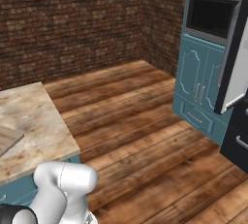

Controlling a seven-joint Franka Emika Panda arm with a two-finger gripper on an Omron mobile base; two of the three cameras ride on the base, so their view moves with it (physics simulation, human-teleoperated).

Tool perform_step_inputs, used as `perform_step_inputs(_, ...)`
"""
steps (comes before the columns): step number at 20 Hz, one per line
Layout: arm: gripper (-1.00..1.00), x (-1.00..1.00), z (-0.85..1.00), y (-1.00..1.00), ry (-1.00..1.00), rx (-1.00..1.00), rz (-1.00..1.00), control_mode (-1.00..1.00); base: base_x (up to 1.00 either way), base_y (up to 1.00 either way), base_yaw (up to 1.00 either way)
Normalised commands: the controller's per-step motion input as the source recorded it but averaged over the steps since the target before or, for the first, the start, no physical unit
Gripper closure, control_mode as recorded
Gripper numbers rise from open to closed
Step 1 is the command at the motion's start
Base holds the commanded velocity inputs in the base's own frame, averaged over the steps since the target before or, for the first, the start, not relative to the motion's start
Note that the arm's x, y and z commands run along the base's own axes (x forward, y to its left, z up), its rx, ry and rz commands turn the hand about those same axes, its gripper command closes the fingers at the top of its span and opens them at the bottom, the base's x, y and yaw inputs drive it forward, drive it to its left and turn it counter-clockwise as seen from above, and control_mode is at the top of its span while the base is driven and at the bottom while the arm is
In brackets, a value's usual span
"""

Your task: Retrieve the shrimp from the fridge and place it on the cutting board.

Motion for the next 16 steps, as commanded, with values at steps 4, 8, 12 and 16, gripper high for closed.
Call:
perform_step_inputs(4,1.00,0.45,-0.50,0.44,0.05,0.00,0.00,-1.00,0.00,0.00,0.00)
perform_step_inputs(8,1.00,0.47,-0.49,0.49,0.04,0.00,0.00,-1.00,0.00,0.00,0.00)
perform_step_inputs(12,1.00,0.52,-0.46,0.51,0.04,0.00,0.00,-1.00,0.00,0.00,0.00)
perform_step_inputs(16,1.00,0.55,-0.39,0.42,0.01,0.00,0.00,-1.00,0.00,0.00,0.00)
